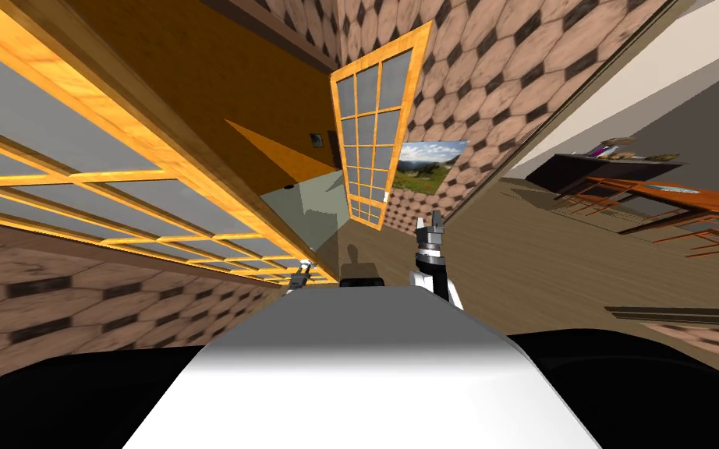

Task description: Pull the door open

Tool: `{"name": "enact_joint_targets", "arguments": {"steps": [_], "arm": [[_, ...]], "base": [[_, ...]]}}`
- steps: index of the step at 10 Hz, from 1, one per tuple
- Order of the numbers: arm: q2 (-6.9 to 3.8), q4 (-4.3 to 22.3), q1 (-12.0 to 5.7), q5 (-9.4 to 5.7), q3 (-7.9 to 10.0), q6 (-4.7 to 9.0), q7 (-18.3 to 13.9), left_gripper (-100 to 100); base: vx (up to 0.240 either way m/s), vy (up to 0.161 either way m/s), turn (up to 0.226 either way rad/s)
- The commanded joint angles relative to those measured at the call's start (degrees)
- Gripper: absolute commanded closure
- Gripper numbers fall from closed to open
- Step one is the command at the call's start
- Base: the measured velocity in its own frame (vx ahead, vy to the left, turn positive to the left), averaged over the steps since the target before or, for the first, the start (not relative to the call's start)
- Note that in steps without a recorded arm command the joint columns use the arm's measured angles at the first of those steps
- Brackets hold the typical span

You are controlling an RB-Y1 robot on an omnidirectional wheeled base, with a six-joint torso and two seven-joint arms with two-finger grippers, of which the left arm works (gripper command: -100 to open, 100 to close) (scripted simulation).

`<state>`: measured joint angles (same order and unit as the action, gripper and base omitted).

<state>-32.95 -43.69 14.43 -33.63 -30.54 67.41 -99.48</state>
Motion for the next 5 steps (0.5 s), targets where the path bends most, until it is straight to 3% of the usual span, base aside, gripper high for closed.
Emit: {"name": "enact_joint_targets", "arguments": {"steps": [1,2,3,5], "arm": [[-0.40,0.3,0.20,0.24,-0.39,1.17,-0.6,100],[-0.60,0.5,0.30,0.39,-0.64,1.69,-0.9,100],[-0.46,0.3,0.28,0.33,-0.56,1.07,-0.7,100],[-0.63,1.0,0.33,0.44,-1.17,1.86,-1.1,100]], "base": [[-0.192,0.037,-0.089],[-0.200,0.048,-0.093],[-0.090,0.024,-0.025],[-0.152,0.039,-0.148]]}}
